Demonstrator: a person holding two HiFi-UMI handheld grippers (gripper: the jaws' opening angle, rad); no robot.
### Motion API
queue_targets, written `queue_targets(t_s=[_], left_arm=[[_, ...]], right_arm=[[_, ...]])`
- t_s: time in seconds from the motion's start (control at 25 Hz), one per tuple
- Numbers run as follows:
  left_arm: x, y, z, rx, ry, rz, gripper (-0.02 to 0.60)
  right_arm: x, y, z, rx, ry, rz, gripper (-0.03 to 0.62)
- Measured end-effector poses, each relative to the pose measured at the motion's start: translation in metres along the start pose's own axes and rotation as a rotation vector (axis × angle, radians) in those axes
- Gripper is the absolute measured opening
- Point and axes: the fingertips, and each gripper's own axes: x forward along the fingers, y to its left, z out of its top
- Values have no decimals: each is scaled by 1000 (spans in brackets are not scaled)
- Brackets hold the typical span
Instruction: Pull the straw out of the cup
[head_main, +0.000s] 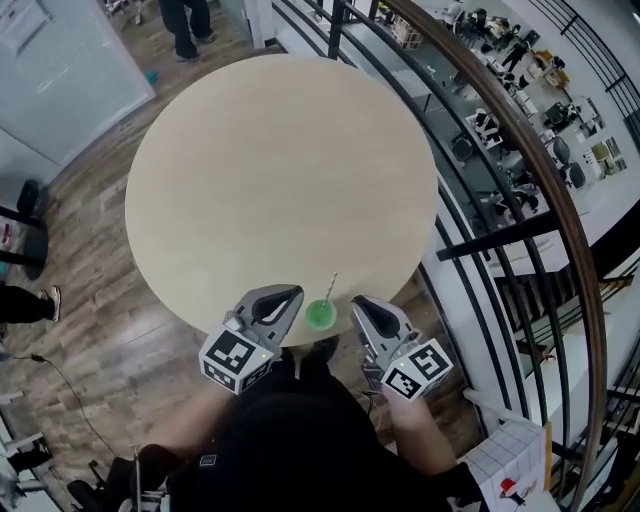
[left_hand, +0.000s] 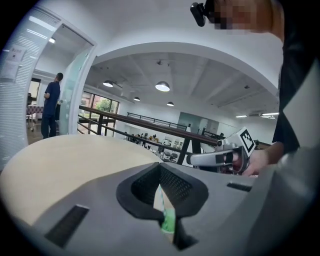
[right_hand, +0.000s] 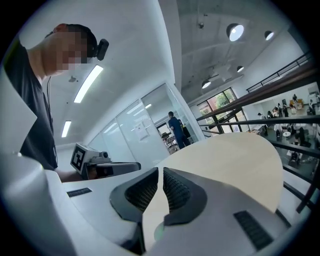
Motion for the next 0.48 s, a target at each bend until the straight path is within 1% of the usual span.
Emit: queue_targets(t_s=[0.2,0.32,0.48], left_arm=[[13,14,-23,-19,31,-23,8],[20,20,-37,-52,37,-24,8],[28,31,-55,-70,52,-32,8]], right_arm=[[9,-17,-13,24,3,-30,26],[11,-23,-24,30,23,-34,26],[22,-28,-38,39,50,-31,26]])
